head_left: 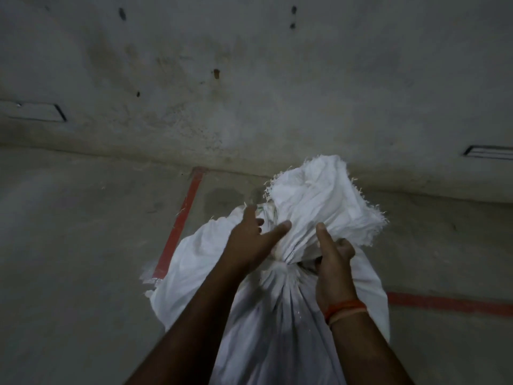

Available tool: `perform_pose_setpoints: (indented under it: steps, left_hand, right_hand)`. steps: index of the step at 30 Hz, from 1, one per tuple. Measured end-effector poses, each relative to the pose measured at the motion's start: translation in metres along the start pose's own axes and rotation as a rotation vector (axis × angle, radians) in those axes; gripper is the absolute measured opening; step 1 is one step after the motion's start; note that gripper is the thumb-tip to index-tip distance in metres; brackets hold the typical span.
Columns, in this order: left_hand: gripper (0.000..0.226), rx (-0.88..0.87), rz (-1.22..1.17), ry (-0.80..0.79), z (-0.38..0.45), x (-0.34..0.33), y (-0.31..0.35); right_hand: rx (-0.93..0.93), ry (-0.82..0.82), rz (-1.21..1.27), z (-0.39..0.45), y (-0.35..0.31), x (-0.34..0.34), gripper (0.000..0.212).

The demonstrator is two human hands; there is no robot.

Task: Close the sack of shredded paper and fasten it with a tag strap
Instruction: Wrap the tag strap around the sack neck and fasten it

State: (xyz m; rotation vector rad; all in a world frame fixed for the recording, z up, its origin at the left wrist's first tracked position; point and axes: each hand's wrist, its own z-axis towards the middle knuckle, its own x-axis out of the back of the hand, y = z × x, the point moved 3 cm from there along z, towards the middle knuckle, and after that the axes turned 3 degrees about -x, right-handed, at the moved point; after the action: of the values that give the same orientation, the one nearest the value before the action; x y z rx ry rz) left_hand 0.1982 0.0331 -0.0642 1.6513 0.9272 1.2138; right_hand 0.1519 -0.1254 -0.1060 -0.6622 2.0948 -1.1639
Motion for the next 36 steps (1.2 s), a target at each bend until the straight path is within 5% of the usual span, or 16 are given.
perform_pose_setpoints:
  steps: [5, 7, 12, 17, 20, 22, 26, 33, 36]
  left_hand:
    - [0.121, 0.071, -0.130, -0.302, 0.035, -0.025, 0.047]
    - [0.110, -0.037, -0.142, -0.259, 0.044, -0.018, 0.075]
    - [0.043, -0.312, -0.405, -0.166, 0.016, 0.006, 0.140]
    - [0.033, -0.359, -0.600, -0.059, -0.023, 0.025, 0.157]
    - [0.019, -0.356, -0.479, 0.036, -0.040, 0.021, 0.174]
    - [0.028, -0.284, -0.405, 0.148, -0.052, 0.023, 0.181]
    - [0.064, -0.106, -0.428, -0.003, -0.052, 0.037, 0.184]
    - [0.035, 0.052, -0.317, -0.247, -0.058, 0.033, 0.189]
    - [0.084, -0.031, -0.257, -0.059, -0.079, 0.038, 0.194]
  right_hand:
    - [0.034, -0.229, 0.069, -0.001, -0.038, -0.033, 0.075]
    - [0.156, -0.333, 0.009, -0.007, -0.068, -0.050, 0.065]
    - [0.337, -0.372, -0.052, -0.048, -0.139, -0.080, 0.040]
    - [0.347, -0.381, -0.107, -0.094, -0.157, -0.076, 0.042]
    - [0.320, -0.247, -0.104, -0.110, -0.163, -0.069, 0.044]
    - [0.320, -0.225, -0.127, -0.119, -0.169, -0.068, 0.041]
    - [0.372, -0.218, -0.169, -0.134, -0.176, -0.069, 0.024]
    - [0.456, -0.090, -0.235, -0.127, -0.188, -0.064, 0.024]
    - [0.409, -0.080, -0.217, -0.120, -0.193, -0.058, 0.011]
